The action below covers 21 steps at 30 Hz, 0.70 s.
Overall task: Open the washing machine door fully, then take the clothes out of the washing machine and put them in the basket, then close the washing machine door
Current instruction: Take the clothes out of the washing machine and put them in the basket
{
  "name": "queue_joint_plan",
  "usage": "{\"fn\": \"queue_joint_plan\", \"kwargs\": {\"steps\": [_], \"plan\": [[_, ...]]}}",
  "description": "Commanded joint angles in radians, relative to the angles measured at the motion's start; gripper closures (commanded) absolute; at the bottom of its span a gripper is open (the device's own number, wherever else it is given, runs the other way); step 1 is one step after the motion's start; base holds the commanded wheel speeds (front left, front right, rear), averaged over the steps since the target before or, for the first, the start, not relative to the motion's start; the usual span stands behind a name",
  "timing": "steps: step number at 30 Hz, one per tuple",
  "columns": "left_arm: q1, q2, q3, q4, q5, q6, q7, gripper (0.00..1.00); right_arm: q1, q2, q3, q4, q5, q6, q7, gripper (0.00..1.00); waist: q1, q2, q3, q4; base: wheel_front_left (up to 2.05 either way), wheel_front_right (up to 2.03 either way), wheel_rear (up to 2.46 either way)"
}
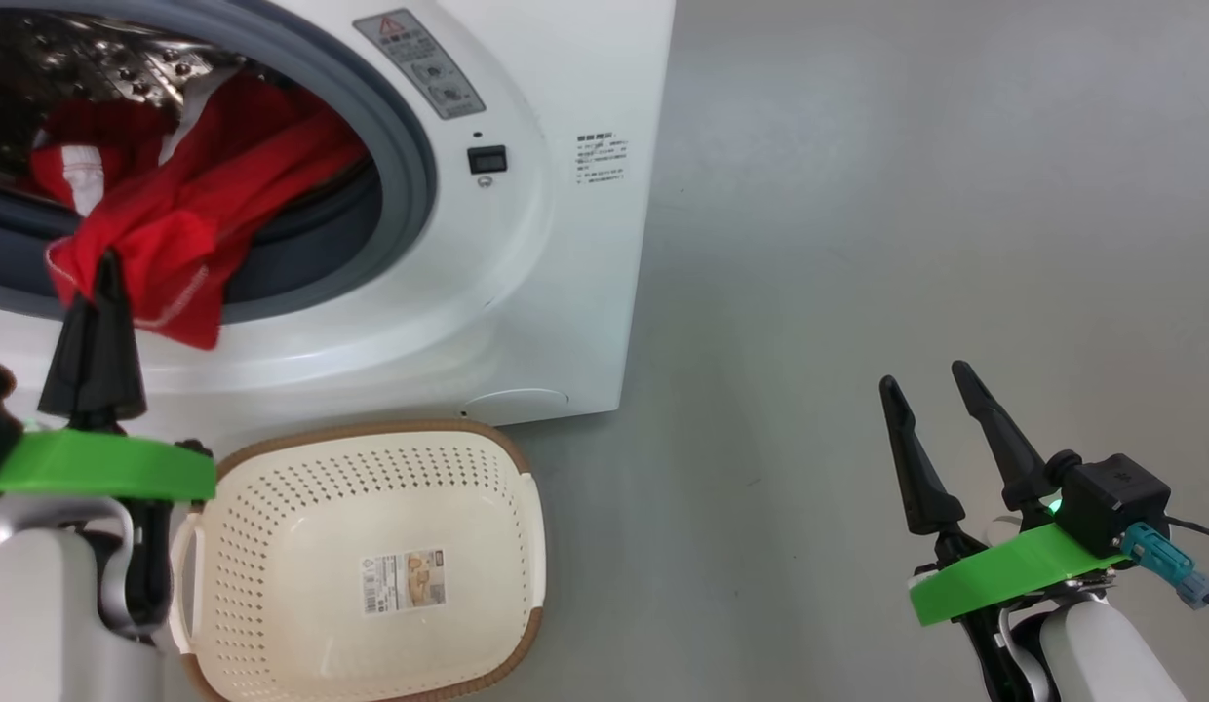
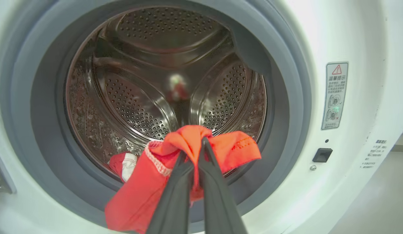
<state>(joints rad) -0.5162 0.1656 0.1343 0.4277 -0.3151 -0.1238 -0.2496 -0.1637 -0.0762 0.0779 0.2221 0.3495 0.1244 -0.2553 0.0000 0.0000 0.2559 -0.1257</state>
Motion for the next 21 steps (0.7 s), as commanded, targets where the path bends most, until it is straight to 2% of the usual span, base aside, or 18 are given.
{"fn": "queue_joint_plan", "kwargs": {"steps": [1, 17, 21], "plan": [[0.013, 0.028, 0.04, -0.049, 0.011, -0.004, -0.012, 1.0, 0.003, -0.007, 0.015, -0.023, 0.002, 0.006, -0.006, 0.0, 0.0, 0.0, -0.004, 0.003, 0.0, 0.0, 0.0], [0.201, -0.055, 0.098, -0.483, 0.038, -0.007, -0.012, 1.0, 0.022, -0.021, -0.001, -0.027, 0.008, 0.006, -0.006, 0.0, 0.0, 0.0, -0.031, 0.033, 0.0, 0.0, 0.0], [0.236, -0.068, 0.097, -0.552, 0.049, -0.007, -0.012, 1.0, 0.025, -0.021, 0.003, -0.029, 0.008, 0.006, -0.006, 0.0, 0.0, 0.0, -0.03, 0.033, 0.0, 0.0, 0.0]]}}
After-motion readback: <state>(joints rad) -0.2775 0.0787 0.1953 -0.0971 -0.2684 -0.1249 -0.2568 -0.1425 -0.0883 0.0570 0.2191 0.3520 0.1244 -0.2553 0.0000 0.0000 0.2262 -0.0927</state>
